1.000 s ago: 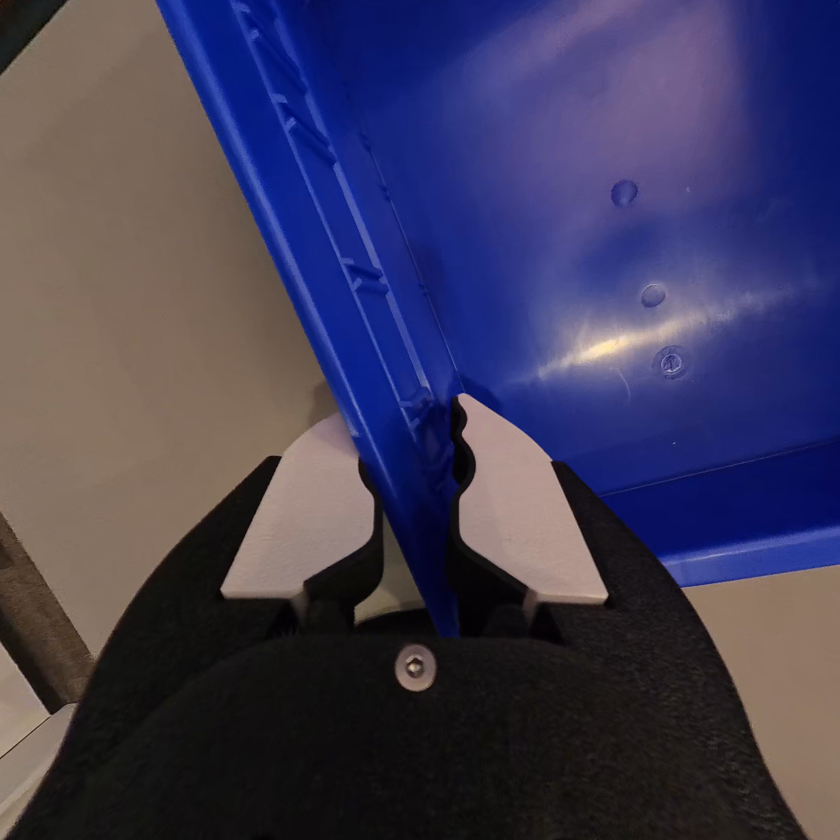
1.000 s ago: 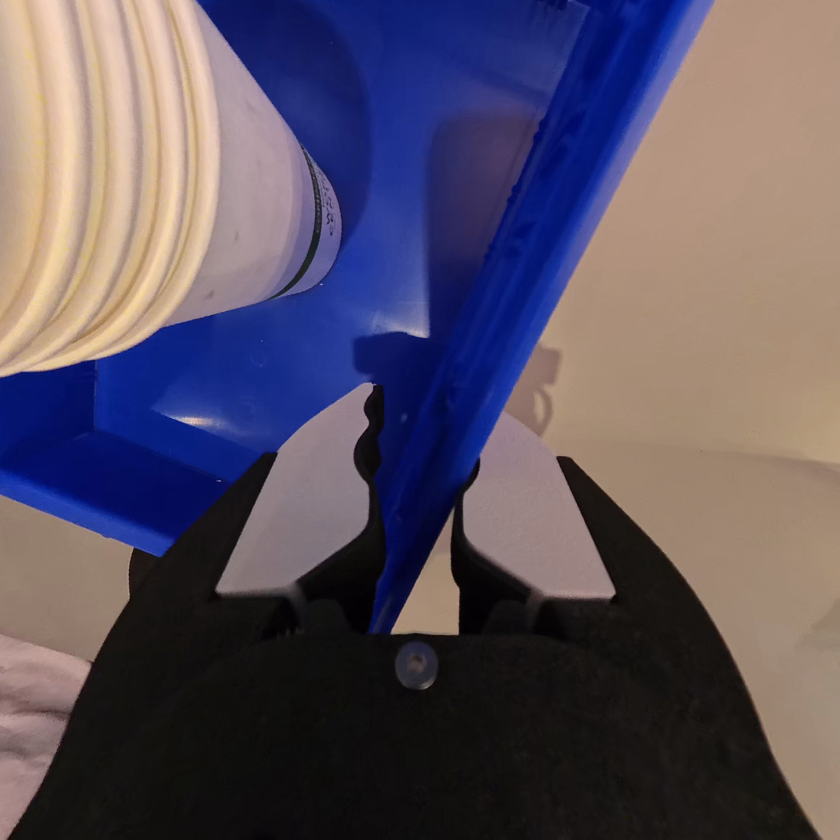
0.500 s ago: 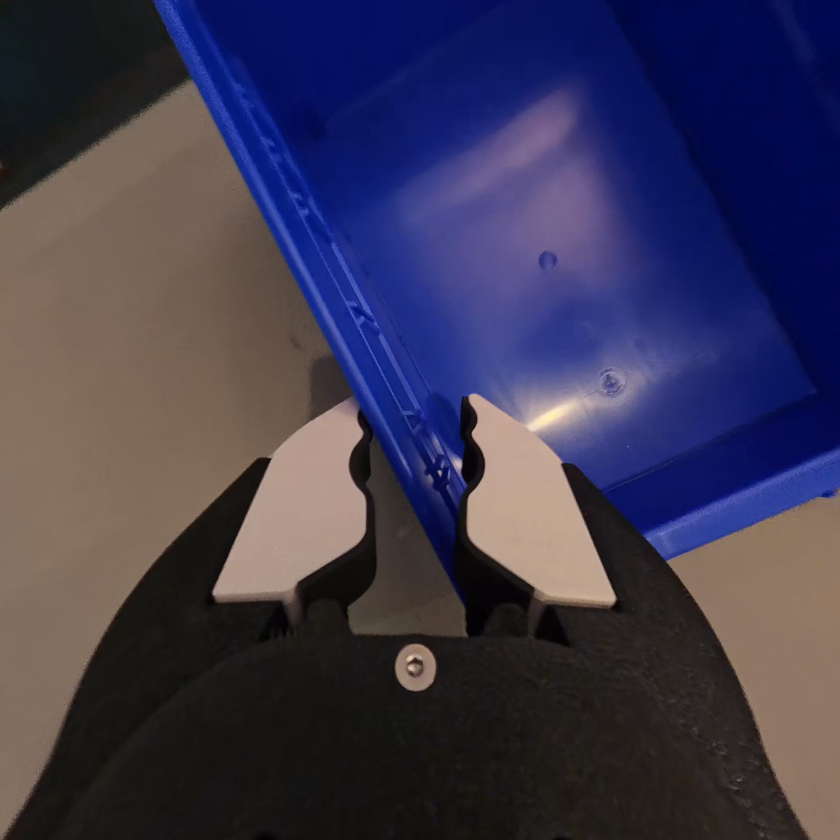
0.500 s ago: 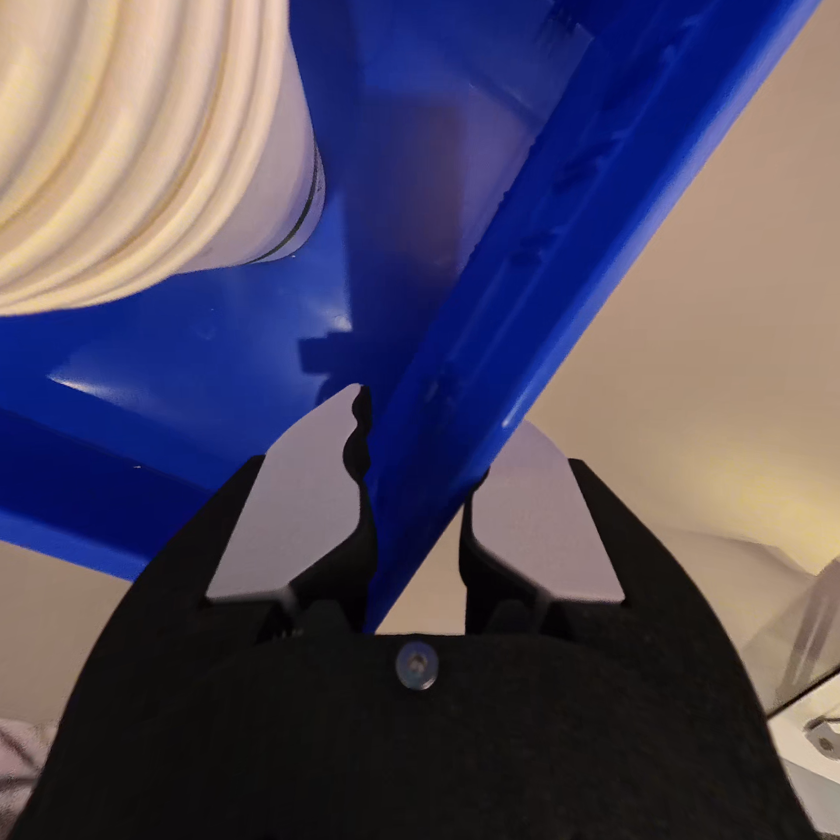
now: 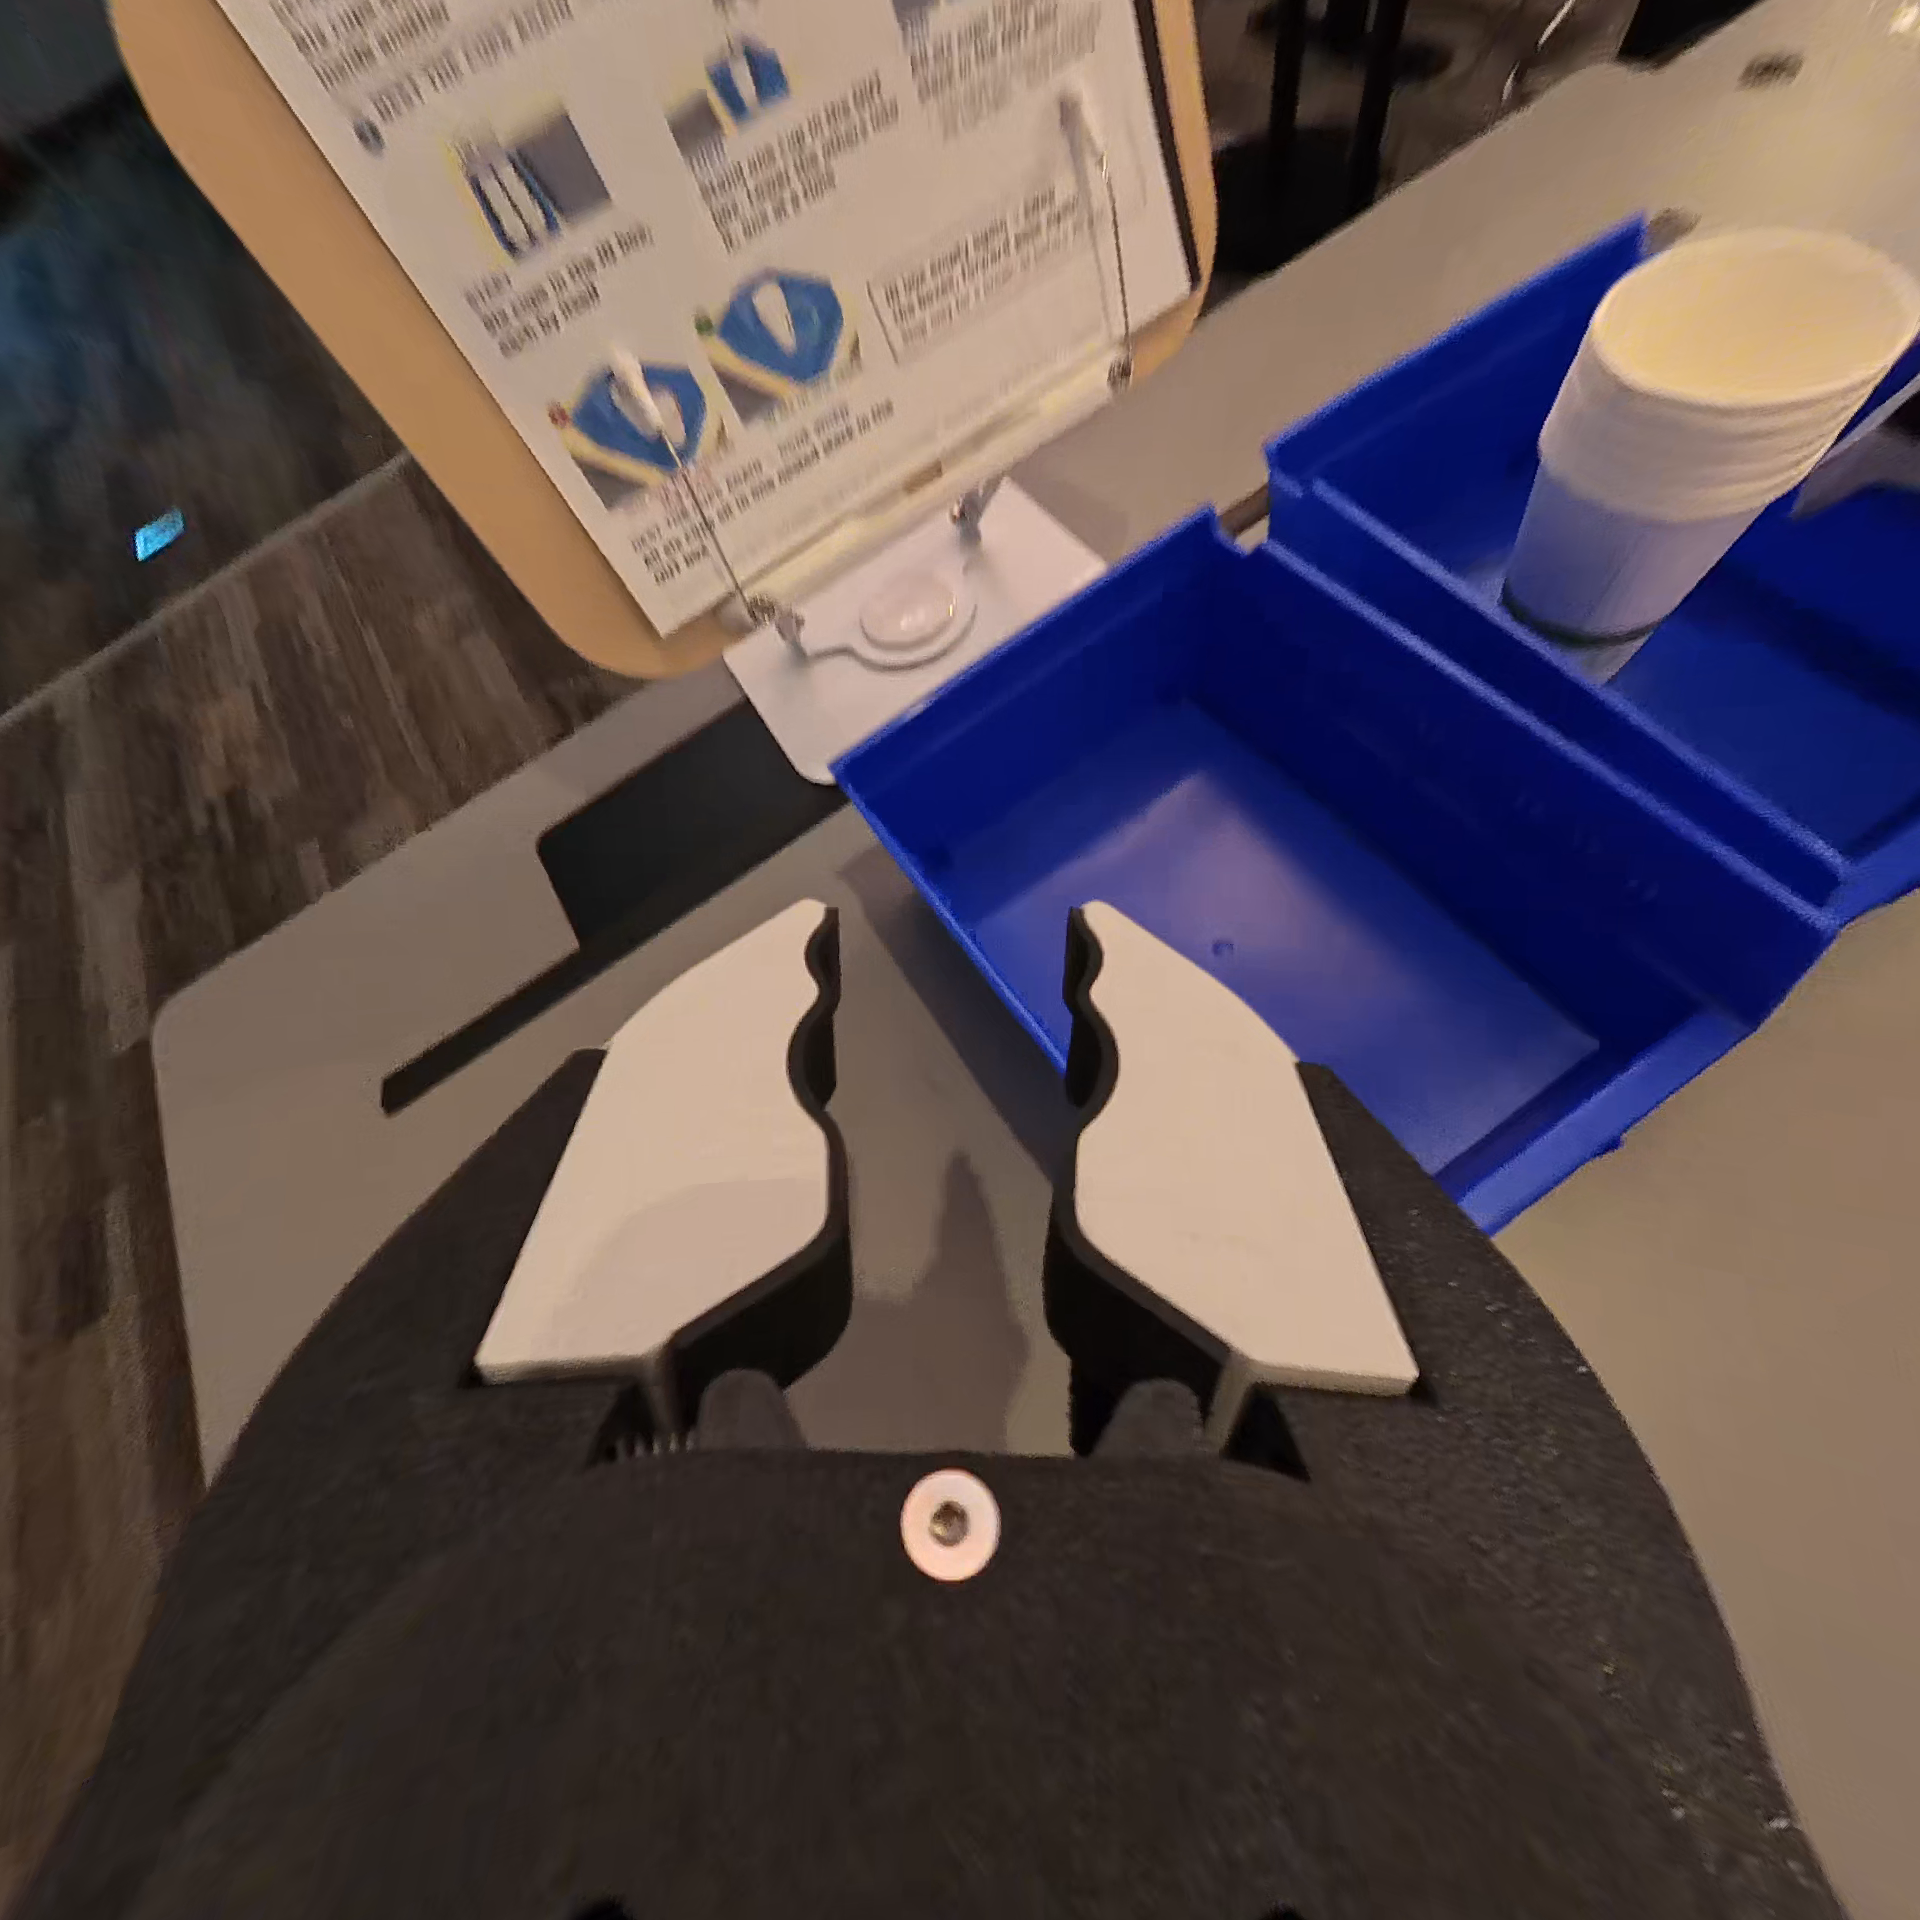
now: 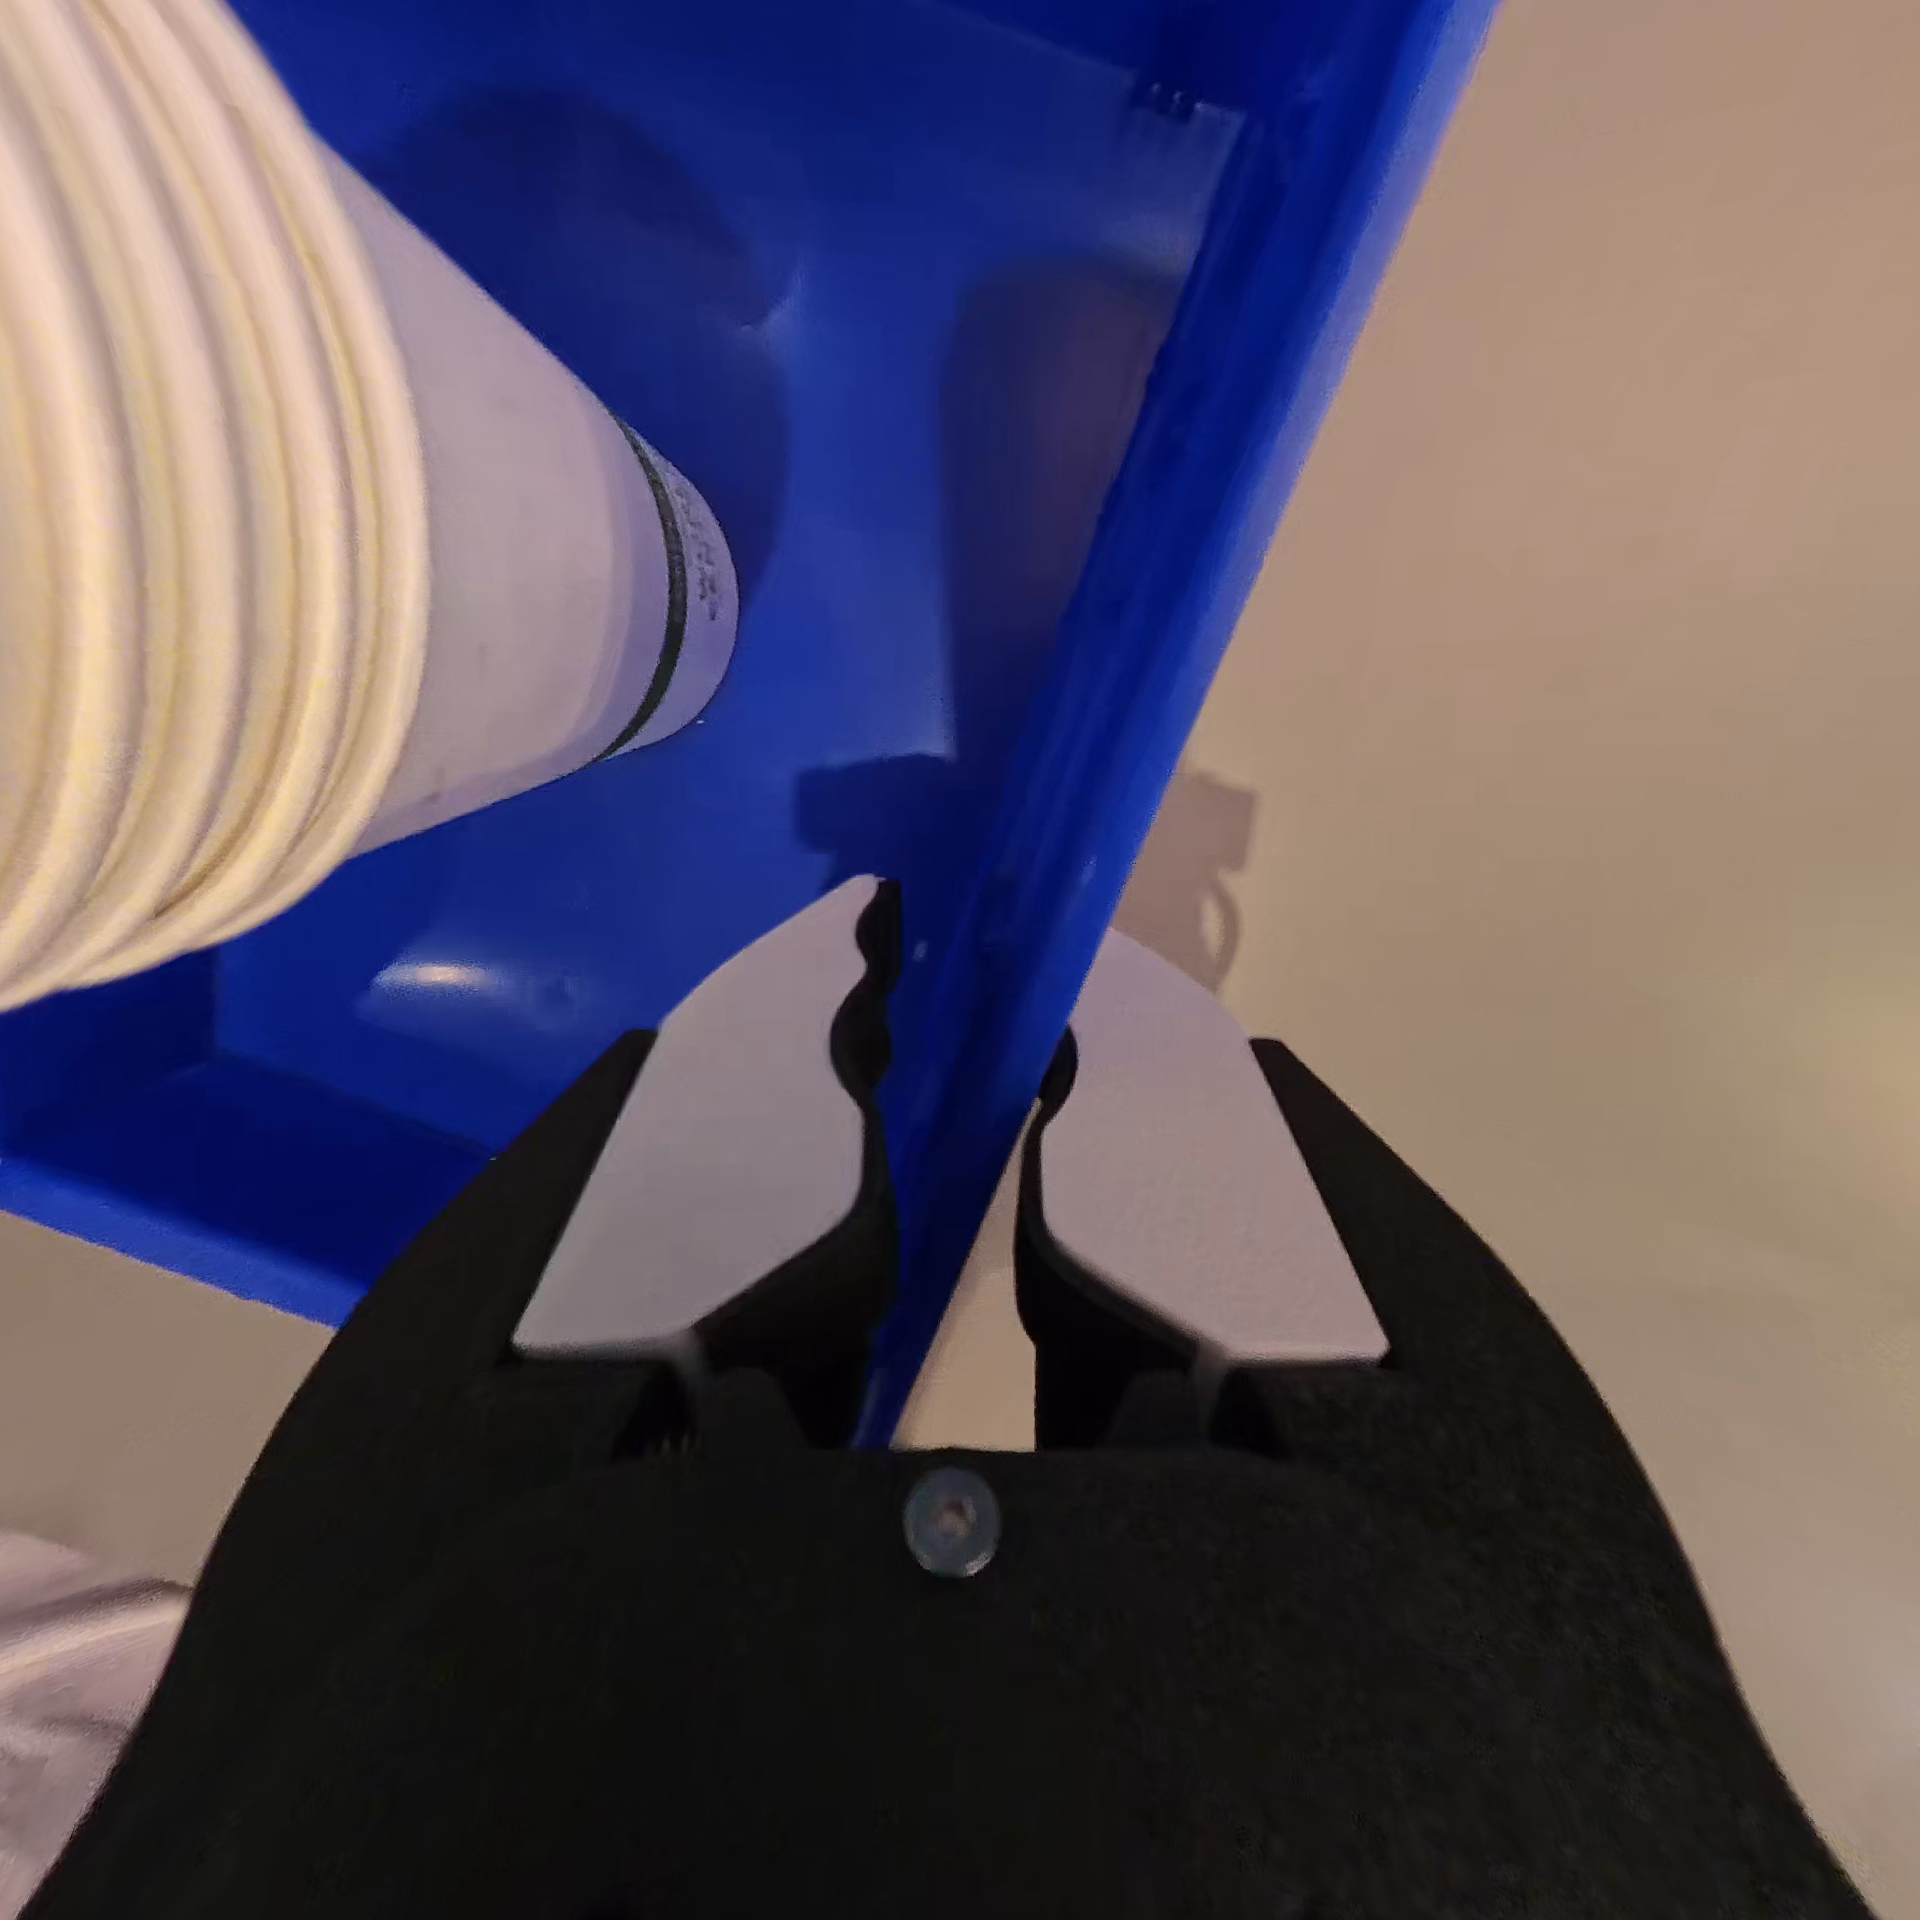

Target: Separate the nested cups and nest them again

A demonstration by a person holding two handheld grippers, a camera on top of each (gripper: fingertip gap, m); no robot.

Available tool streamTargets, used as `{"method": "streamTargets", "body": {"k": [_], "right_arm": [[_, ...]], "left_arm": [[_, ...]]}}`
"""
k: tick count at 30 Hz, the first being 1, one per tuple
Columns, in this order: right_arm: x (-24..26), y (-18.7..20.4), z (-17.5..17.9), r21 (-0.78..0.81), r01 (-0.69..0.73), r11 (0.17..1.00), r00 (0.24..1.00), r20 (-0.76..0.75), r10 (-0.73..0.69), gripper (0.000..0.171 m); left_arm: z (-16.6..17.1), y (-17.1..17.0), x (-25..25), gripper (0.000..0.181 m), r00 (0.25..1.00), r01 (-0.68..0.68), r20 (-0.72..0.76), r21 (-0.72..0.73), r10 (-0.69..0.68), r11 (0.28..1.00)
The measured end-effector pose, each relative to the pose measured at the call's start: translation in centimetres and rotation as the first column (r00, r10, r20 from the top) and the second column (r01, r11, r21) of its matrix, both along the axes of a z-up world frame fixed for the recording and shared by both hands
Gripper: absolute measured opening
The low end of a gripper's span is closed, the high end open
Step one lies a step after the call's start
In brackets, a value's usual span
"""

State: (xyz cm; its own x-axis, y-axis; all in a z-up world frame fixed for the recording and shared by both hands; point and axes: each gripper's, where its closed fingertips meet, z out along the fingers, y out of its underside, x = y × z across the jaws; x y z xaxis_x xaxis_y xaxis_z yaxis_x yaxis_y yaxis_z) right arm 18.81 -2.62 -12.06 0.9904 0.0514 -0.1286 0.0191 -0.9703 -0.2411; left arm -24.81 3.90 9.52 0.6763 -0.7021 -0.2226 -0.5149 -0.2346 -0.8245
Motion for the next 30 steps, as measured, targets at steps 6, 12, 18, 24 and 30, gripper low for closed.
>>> {"method": "streamTargets", "body": {"k": [6,12,18,24,30], "right_arm": [[0.8,0.5,-0.6,-0.118,0.043,0.992,0.998,0.050,-0.038,0.014],[0.2,0.5,-0.8,-0.162,0.102,0.981,0.993,-0.043,-0.110,0.009],[-0.1,0.6,-1.6,-0.182,0.126,0.975,0.991,-0.020,-0.132,0.006],[-0.3,0.0,-1.5,-0.189,0.136,0.973,0.988,-0.049,-0.148,0.006],[0.3,-2.4,-0.8,-0.252,0.122,0.960,0.983,-0.103,-0.152,0.005]], "left_arm": [[0.7,3.0,-2.3,0.034,0.994,-0.035,0.105,0.026,0.032,0.999],[-0.6,5.1,-3.2,0.032,0.991,-0.061,0.121,0.008,0.060,0.998],[-0.1,5.1,-4.2,0.030,0.988,-0.062,0.143,0.017,0.059,0.998],[0.0,5.1,-6.5,0.029,0.981,-0.070,0.179,-0.012,0.071,0.997],[0.6,4.8,-8.3,0.027,0.947,0.001,0.319,-0.092,0.028,0.996]]}}
